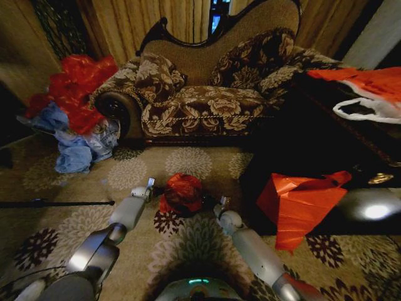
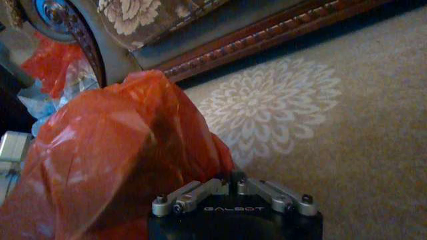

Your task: Place a garbage bag over the trash bin.

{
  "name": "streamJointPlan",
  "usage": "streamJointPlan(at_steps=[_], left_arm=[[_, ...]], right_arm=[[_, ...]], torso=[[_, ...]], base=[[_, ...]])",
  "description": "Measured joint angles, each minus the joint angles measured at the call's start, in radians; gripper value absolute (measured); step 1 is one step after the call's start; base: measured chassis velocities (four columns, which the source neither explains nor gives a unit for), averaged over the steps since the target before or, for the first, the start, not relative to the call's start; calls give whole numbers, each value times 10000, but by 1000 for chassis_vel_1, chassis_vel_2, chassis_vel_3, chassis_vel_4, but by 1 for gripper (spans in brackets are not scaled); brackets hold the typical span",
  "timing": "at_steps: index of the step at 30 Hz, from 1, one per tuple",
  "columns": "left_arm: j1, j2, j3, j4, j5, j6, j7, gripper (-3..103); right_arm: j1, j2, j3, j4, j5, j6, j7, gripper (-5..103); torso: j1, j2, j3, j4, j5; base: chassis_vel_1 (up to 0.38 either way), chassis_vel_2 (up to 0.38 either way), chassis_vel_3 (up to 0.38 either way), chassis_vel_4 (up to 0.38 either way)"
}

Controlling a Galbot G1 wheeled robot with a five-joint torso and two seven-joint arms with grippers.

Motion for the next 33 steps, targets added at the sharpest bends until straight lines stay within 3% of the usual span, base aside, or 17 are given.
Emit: streamJointPlan(at_steps=[3,6,7,11,12,13,16,20,22,23,26,27,29,30,33], left_arm=[[64,11,-2,-92,-44,26,-187,-1],[87,0,-43,-121,-198,45,-373,7],[133,8,-79,-180,-583,-107,-517,12],[481,124,-214,-700,-1716,-1223,-1028,28],[563,152,-264,-802,-1899,-1547,-1077,33],[563,152,-264,-802,-1899,-1547,-1077,33],[791,236,-414,-1041,-2098,-2382,-1278,49],[895,272,-480,-1132,-2097,-2718,-1354,55],[1119,410,-655,-1420,-2099,-3069,-1570,71],[1119,410,-655,-1420,-2099,-3069,-1570,71],[1542,669,-987,-1984,-2094,-3214,-1637,82],[1542,669,-987,-1984,-2094,-3214,-1637,82],[1862,803,-1249,-2457,-2172,-3234,-1693,93],[2005,849,-1354,-2672,-2214,-3227,-1741,97],[2518,1022,-1698,-3489,-2343,-3091,-1828,100]], right_arm=[[-55,-2,-1,44,-24,11,27,0],[-112,-64,-11,222,-30,-29,112,0],[-172,-161,-12,419,-20,-97,156,-3],[-357,-430,-19,912,-26,-59,455,17],[-396,-465,7,1003,-25,-20,504,17],[-396,-465,7,1003,-25,-20,504,17],[-488,-630,108,1147,-33,61,585,33],[-543,-738,145,1231,-48,83,608,44],[-700,-960,216,1411,-118,117,614,55],[-700,-960,216,1411,-118,117,614,55],[-954,-1097,313,1676,-204,186,616,71],[-954,-1097,313,1676,-204,186,616,71],[-1111,-1118,374,1903,-295,228,655,82],[-1163,-1125,399,1971,-353,261,685,82],[-1361,-1159,538,2284,-530,334,784,93]], torso=[[0,0,0,0,2],[0,0,1,1,1],[1,-1,2,2,1],[1,0,1,1,2],[1,0,1,2,3],[1,0,1,2,3],[1,0,1,3,3],[0,0,0,2,3],[1,0,0,1,1],[1,0,0,1,1],[0,0,0,2,2],[0,0,0,2,2],[0,0,-1,2,2],[0,0,-1,2,2],[0,0,-1,1,0]], base=[[0,0,0,0],[0,0,0,0],[0,0,0,0],[0,0,0,0],[0,0,0,0],[0,0,0,0],[0,0,0,0],[0,0,0,0],[0,0,0,0],[0,0,0,0],[0,0,0,0],[0,0,0,0],[0,0,0,0],[0,0,0,0],[0,0,0,0]])
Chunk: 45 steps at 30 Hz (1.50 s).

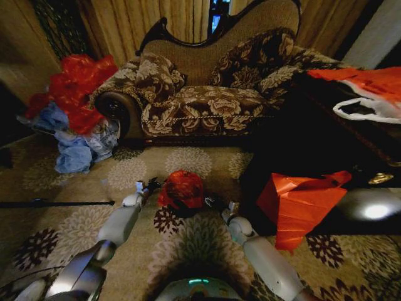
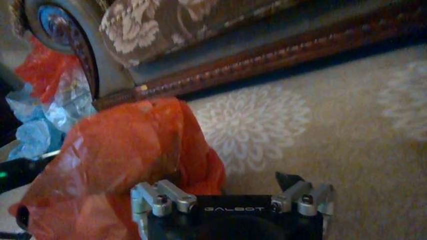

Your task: Place a garbage bag over the trash bin.

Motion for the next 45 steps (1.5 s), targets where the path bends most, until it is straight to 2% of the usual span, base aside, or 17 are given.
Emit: streamJointPlan(at_steps=[1,2,5,6,10,13,14,18,19,21,22,24,26,28,30,37,45], left_arm=[[338,144,-170,-556,-31,83,-13,100],[338,144,-170,-556,-31,83,-13,100],[1549,796,-512,-2600,-74,482,217,100],[1549,796,-512,-2600,-74,482,217,100],[2230,1215,-704,-3837,22,556,458,100],[2635,1559,-786,-4658,482,463,1084,100],[2635,1559,-786,-4658,482,463,1084,100],[2952,1928,-614,-5477,1429,86,2306,100],[2952,1928,-614,-5477,1429,86,2306,100],[3032,2181,-378,-5922,2095,-40,2945,100],[3032,2181,-378,-5922,2095,-40,2945,100],[3013,2327,-237,-6291,2908,90,3260,100],[2940,2540,-74,-6719,3449,460,3420,100],[2915,2610,-26,-6853,3559,619,3459,100],[2811,2844,98,-7135,4024,922,3644,100],[2548,2917,228,-6865,4897,1077,4194,100],[2307,2145,456,-6420,5031,1274,3646,100]], right_arm=[[-162,-37,111,243,-105,16,80,97],[-162,-37,111,243,-105,16,80,97],[-728,-188,430,1235,-321,29,370,100],[-728,-188,430,1235,-321,29,370,100],[-1151,-287,447,2144,-544,-66,692,100],[-1598,-255,214,2759,-1173,-125,770,100],[-1598,-255,214,2759,-1173,-125,770,100],[-2009,-47,27,2946,-1477,-238,781,100],[-2009,-47,27,2946,-1477,-238,781,100],[-2107,-5,68,2834,-1616,-195,775,100],[-2107,-5,68,2834,-1616,-195,775,100],[-2133,6,145,2805,-1634,-178,776,100],[-2144,3,255,2794,-1634,-171,778,100],[-2148,-2,299,2793,-1633,-171,779,100],[-2188,-12,446,2788,-1615,-171,778,100],[-2411,49,754,2663,-1604,-39,417,100],[-2524,63,895,2538,-1635,32,226,100]], torso=[[0,0,0,-1,-1],[0,0,0,-1,-1],[-1,0,0,5,0],[-1,0,0,5,0],[-2,1,-1,0,2],[-2,0,-1,1,1],[-2,0,-1,1,1],[-2,1,0,0,0],[-2,1,0,0,0],[-1,0,0,0,1],[-1,0,0,0,1],[0,1,0,0,1],[0,1,0,0,1],[0,0,0,0,2],[0,1,0,0,2],[0,0,1,1,2],[0,0,1,0,2]], base=[[0,0,0,0],[0,0,0,0],[0,0,0,0],[0,0,0,0],[0,0,0,0],[0,0,0,0],[0,0,0,0],[0,0,0,0],[0,0,0,0],[0,0,0,0],[0,0,0,0],[0,0,0,0],[0,0,0,0],[0,0,0,0],[0,0,0,0],[0,0,0,0],[0,0,0,0]])
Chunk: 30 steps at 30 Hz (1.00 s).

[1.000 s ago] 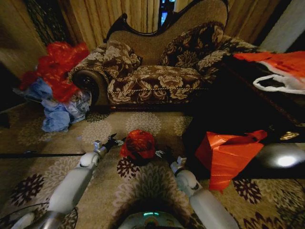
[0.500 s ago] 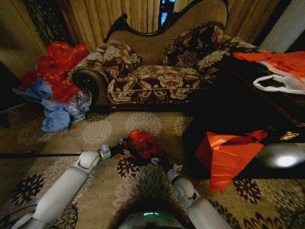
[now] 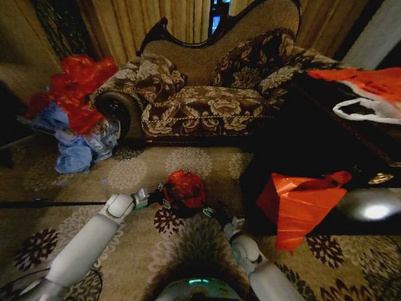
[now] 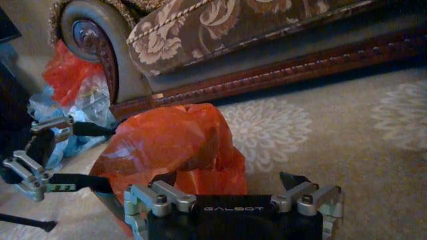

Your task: Place a garbage bag over the trash bin.

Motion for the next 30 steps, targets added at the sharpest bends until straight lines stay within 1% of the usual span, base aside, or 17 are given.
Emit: streamJointPlan(at_steps=[3,5,8,10,11,14,15,17,18,20,21,22,23,24,25,27,30], left_arm=[[-47,-214,28,140,100,0,-22,100],[-63,-269,41,205,121,-5,-22,103],[-102,-355,56,320,224,-27,-10,98],[-149,-390,57,364,264,-76,0,93],[-149,-390,57,364,264,-76,0,93],[-78,-259,-6,92,291,-92,201,78],[-78,-259,-6,92,291,-92,201,78],[6,-99,-55,-139,316,-54,361,70],[14,-49,-57,-198,333,-55,425,76],[12,-21,-58,-236,360,-57,447,76],[-1,14,-58,-286,410,-57,501,86],[-1,14,-58,-286,410,-57,501,86],[-16,46,-57,-313,440,-57,550,92],[-27,70,-57,-317,445,-58,575,92],[-48,94,-47,-301,454,-61,597,96],[-107,94,-10,-146,529,-124,599,98],[-164,41,3,48,784,-273,658,100]], right_arm=[[-58,-7,55,-15,-1,8,-8,100],[-77,-8,75,-23,-1,20,-10,100],[-110,-12,87,-31,-1,33,-15,100],[-114,-12,88,-33,0,50,-17,100],[-114,-12,88,-33,0,50,-17,100],[-97,-11,88,-42,-1,73,-17,100],[-97,-11,88,-42,-1,73,-17,100],[-60,4,88,-84,-3,85,-17,100],[-40,24,88,-108,-18,98,-19,100],[-29,41,84,-131,-43,108,-22,100],[-21,76,66,-185,-113,142,-38,100],[-21,76,66,-185,-113,142,-38,100],[-26,102,52,-218,-160,167,-54,100],[-35,126,41,-238,-184,188,-68,100],[-43,156,30,-260,-206,203,-76,100],[-43,193,18,-275,-221,226,-82,100],[-23,199,-1,-287,-221,231,-82,100]], torso=[[0,0,0,-1,0],[0,0,0,-1,0],[0,0,0,0,0],[0,0,0,0,0],[0,0,0,0,0],[0,0,0,0,-2],[0,0,0,0,-2],[0,0,0,2,1],[0,0,0,1,-1],[0,0,0,1,-1],[0,0,0,1,-1],[0,0,0,1,-1],[0,0,0,0,0],[0,0,0,0,0],[0,0,0,1,0],[-1,0,-1,0,1],[0,0,0,0,-1]], base=[[0,0,0,0],[0,0,0,0],[0,0,0,0],[0,0,0,0],[0,0,0,0],[0,0,0,0],[0,0,0,0],[0,0,0,0],[0,0,0,0],[0,0,0,0],[0,0,0,0],[0,0,0,0],[0,0,0,0],[0,0,0,0],[0,0,0,0],[0,0,0,0],[0,0,0,0]])
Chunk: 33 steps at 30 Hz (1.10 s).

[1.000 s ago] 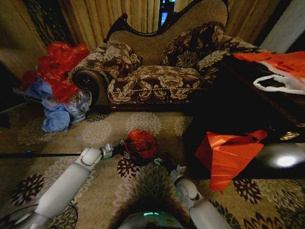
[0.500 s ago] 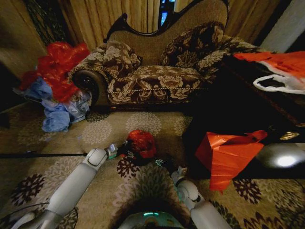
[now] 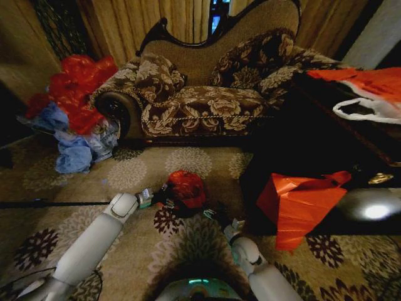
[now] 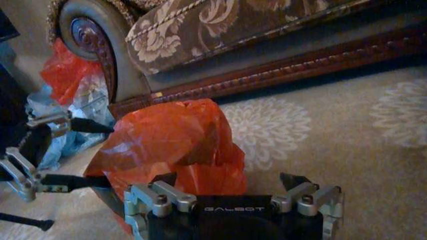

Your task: Place a garbage bag over the trash bin.

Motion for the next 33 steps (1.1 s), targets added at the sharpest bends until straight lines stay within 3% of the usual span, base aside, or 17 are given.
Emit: streamJointPlan(at_steps=[21,26,27,33], left_arm=[[-307,-727,428,670,2,-156,-764,103],[-472,-971,552,1009,-9,-242,-918,94],[-562,-1050,608,1103,-33,-223,-962,84],[-686,-1086,705,1133,-117,-198,-979,68]], right_arm=[[282,-10,-62,-344,14,18,-35,100],[405,33,-125,-465,18,151,-17,100],[475,80,-173,-506,19,198,19,100],[718,175,-271,-661,21,214,98,100]], torso=[[-1,1,0,1,1],[1,0,1,-1,-3],[0,0,1,0,1],[0,0,1,-1,1]], base=[[0,0,0,0],[0,0,0,0],[0,0,0,0],[0,0,0,0]])
